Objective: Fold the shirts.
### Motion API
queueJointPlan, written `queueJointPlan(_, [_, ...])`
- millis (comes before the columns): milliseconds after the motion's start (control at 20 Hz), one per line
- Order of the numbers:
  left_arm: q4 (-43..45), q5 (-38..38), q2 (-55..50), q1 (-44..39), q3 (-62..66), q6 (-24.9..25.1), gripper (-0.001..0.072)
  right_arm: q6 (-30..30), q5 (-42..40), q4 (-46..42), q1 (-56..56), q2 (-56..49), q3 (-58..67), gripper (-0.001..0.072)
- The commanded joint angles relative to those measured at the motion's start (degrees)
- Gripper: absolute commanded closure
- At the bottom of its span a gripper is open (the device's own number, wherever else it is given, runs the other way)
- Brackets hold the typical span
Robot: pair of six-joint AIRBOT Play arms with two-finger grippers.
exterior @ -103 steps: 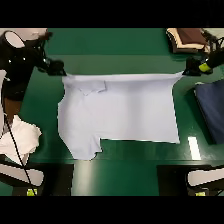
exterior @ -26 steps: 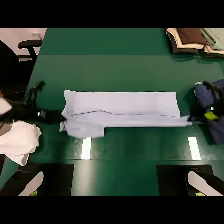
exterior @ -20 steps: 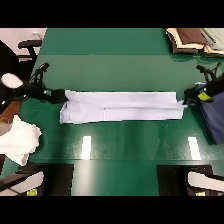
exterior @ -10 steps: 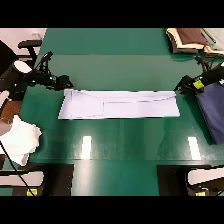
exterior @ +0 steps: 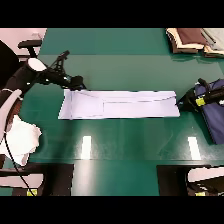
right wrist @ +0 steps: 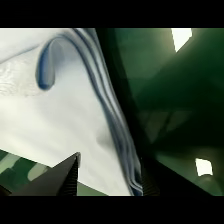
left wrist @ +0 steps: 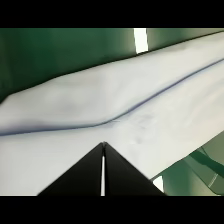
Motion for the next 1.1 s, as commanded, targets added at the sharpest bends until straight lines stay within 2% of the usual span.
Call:
queueJointPlan(0, [-0.2, 6.0, -1.4, -7.0, 0.2, -1.3, 0.0679, -2.1, -4.8, 3.9, 2.5, -1.2, -2.2, 0.0408])
queueJointPlan(50, [-0.2, 7.6, -2.4, -8.9, 0.4, -2.3, 0.0679, -2.8, -5.1, 3.9, 3.8, -1.2, -1.1, 0.0525])
queueJointPlan(100, [-0.3, 8.8, -3.6, -10.5, 1.0, -2.4, 0.0679, -3.5, -5.0, 3.9, 5.0, -1.2, 0.5, 0.0587])
queueJointPlan(150, [-0.3, 9.3, -5.2, -12.2, 2.2, -2.6, 0.0679, -3.5, -4.0, 4.0, 5.8, -1.2, 2.3, 0.0701])
queueJointPlan(350, [-0.3, 8.5, -12.3, -17.6, 8.0, -3.9, 0.0679, -3.4, 2.5, 4.1, 8.9, 2.8, 11.6, 0.0698])
queueJointPlan(700, [-0.7, 7.7, -20.3, -20.4, 13.7, -5.0, 0.0679, 2.1, 3.6, 4.1, 19.2, 14.2, 27.7, 0.0698])
queueJointPlan(1050, [-3.3, 11.5, -21.2, -21.8, 14.1, -5.3, 0.0679, 4.7, 3.4, 4.1, 32.7, 11.7, 37.9, 0.0698])
